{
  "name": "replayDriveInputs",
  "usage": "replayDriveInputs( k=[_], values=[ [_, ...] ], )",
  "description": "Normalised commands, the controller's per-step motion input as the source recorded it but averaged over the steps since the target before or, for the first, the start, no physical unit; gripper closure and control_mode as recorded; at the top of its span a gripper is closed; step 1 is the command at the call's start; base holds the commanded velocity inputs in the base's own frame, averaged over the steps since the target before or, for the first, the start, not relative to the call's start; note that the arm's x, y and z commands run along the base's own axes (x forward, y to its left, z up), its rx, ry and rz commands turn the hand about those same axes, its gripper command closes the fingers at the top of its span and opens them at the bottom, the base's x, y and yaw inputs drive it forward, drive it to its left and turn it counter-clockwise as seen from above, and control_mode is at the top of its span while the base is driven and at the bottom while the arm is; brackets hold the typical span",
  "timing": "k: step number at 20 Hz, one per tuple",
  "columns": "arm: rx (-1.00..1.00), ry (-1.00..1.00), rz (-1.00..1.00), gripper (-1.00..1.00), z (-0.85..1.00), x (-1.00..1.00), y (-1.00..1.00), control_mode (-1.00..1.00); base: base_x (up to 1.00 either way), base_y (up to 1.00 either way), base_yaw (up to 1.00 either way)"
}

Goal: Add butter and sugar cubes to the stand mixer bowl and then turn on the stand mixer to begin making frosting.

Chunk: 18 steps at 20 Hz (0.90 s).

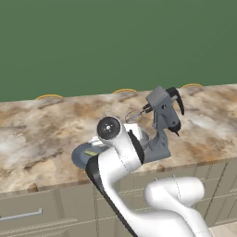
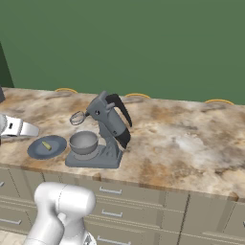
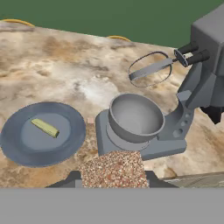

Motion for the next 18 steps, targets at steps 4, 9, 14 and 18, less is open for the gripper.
replayDriveInputs(
  k=[4,9,14,18],
  values=[
    [-0.07,0.00,-0.46,1.00,0.00,0.40,0.05,-1.00,0.00,0.00,0.00],
    [-0.01,0.04,-0.45,1.00,0.00,0.33,0.00,-1.00,0.00,0.00,0.00],
    [0.00,0.07,-0.45,1.00,0.00,0.35,0.00,-1.00,0.00,0.00,0.00],
    [-0.01,0.06,-0.40,1.00,-0.04,0.23,-0.11,-1.00,0.00,0.00,0.00]
  ],
)
